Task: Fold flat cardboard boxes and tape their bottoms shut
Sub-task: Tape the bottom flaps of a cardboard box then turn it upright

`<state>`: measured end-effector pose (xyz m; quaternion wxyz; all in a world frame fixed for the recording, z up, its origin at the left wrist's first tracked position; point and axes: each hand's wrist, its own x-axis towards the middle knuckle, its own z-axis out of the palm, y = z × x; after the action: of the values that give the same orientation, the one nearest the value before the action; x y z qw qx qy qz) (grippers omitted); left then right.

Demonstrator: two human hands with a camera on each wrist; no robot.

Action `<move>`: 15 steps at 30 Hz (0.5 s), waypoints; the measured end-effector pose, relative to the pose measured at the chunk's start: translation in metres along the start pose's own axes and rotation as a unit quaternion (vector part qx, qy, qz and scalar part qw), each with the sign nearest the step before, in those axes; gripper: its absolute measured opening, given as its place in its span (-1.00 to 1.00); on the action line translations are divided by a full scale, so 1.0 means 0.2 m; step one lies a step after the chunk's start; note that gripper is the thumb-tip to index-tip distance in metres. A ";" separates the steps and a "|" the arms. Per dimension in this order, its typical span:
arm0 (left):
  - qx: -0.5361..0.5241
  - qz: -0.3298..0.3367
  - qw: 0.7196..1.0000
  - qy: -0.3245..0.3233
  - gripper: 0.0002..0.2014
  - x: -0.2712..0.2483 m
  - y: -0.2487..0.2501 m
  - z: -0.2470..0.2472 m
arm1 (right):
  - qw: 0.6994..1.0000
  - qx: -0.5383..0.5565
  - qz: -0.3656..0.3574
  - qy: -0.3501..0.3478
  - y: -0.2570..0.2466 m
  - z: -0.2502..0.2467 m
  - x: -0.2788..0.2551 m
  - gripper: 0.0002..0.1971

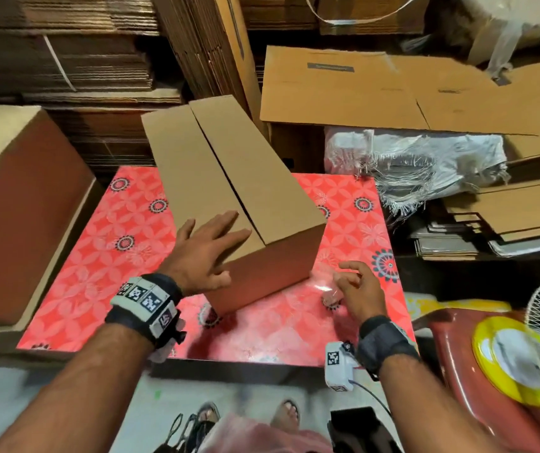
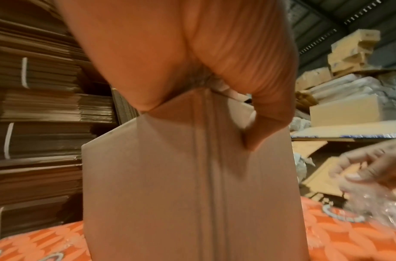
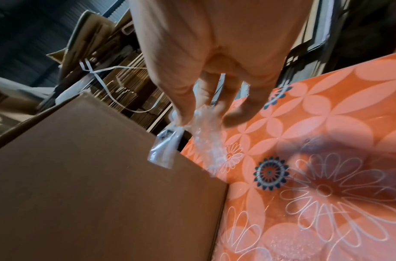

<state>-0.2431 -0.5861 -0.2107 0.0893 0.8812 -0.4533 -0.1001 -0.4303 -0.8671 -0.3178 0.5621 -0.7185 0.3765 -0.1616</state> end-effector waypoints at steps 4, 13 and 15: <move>-0.005 -0.026 1.000 0.008 -0.06 -0.02 0.00 0.00 | 0.998 -0.005 0.039 -0.048 0.07 -0.01 0.02 -0.73; 0.008 -0.091 0.996 0.019 0.00 -0.05 -0.16 -0.04 | 0.974 -0.222 0.022 -0.047 0.03 -0.05 0.10 -0.69; 0.000 -0.090 0.995 0.046 -0.01 -0.06 -0.17 -0.01 | 0.943 -0.326 -0.022 -0.062 0.04 -0.07 0.16 -0.64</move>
<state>-0.2226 -0.5574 -0.2171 0.1009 0.9222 -0.3673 -0.0672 -0.4209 -0.8991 -0.3266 0.3158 -0.8788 0.3577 0.0023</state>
